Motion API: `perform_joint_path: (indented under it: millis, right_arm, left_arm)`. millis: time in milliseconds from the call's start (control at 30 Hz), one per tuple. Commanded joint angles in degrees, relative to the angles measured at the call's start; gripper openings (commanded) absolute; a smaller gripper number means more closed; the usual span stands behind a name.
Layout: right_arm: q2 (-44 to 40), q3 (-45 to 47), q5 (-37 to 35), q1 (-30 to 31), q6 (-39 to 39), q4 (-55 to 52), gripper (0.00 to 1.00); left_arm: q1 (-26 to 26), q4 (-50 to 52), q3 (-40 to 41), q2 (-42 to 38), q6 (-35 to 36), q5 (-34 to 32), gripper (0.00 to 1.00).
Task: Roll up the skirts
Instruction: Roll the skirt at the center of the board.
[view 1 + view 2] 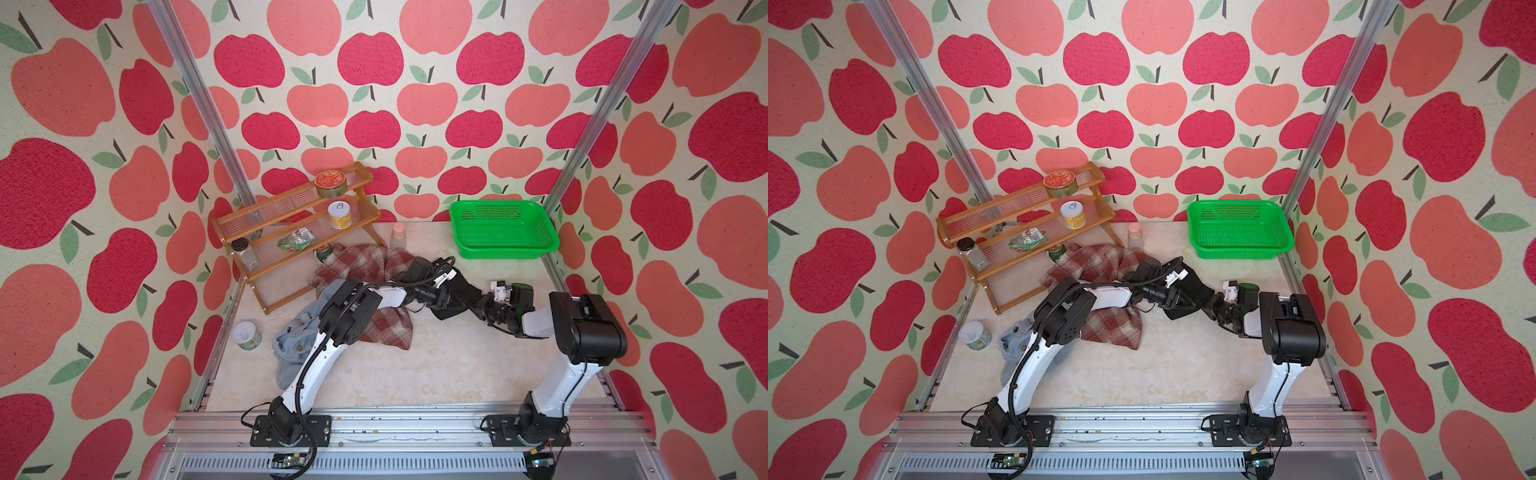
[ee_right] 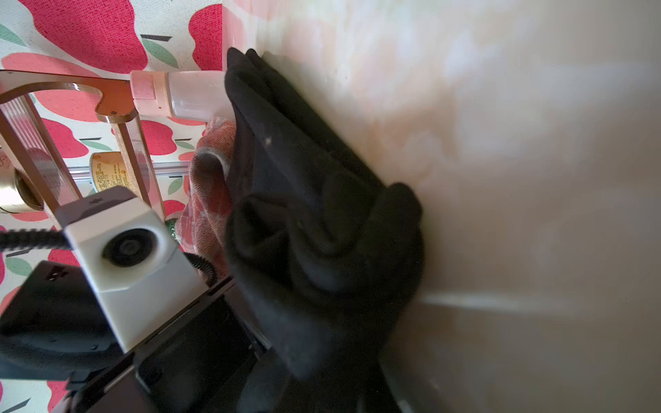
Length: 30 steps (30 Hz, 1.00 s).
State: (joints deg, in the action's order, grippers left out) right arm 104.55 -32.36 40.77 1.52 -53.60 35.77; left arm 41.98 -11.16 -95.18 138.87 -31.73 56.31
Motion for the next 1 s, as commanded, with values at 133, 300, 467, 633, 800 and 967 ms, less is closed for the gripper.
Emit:
perform_joint_path:
  millis: [133,300,467,633,800,967]
  right_arm:
    - [-4.1,-2.7,-2.8,0.2,4.0,-12.2,0.00]
    - [-4.6,-3.5,-2.5,0.2,5.2,-15.5,0.00]
    - [-5.5,-4.4,-2.4,0.2,6.5,-18.6,0.00]
    - [-6.3,-5.0,-2.7,-0.2,7.6,-21.8,0.00]
    - [-7.3,-5.0,-2.2,-1.3,8.1,-23.4,0.00]
    - [-8.3,-5.1,-1.8,-2.0,8.5,-24.4,0.00]
  left_arm:
    - [-0.7,21.2,1.7,-11.8,22.5,-31.8,0.65]
    - [7.4,9.1,13.8,-23.1,49.1,-50.9,0.68]
    - [17.0,-4.3,23.3,-25.8,71.3,-62.3,0.71]
    - [21.4,-7.0,26.0,-24.6,77.0,-65.5,0.73]
    - [22.1,-5.9,25.1,-21.2,76.6,-69.3,0.74]
    - [22.1,-3.9,23.3,-18.4,77.1,-70.4,0.74]
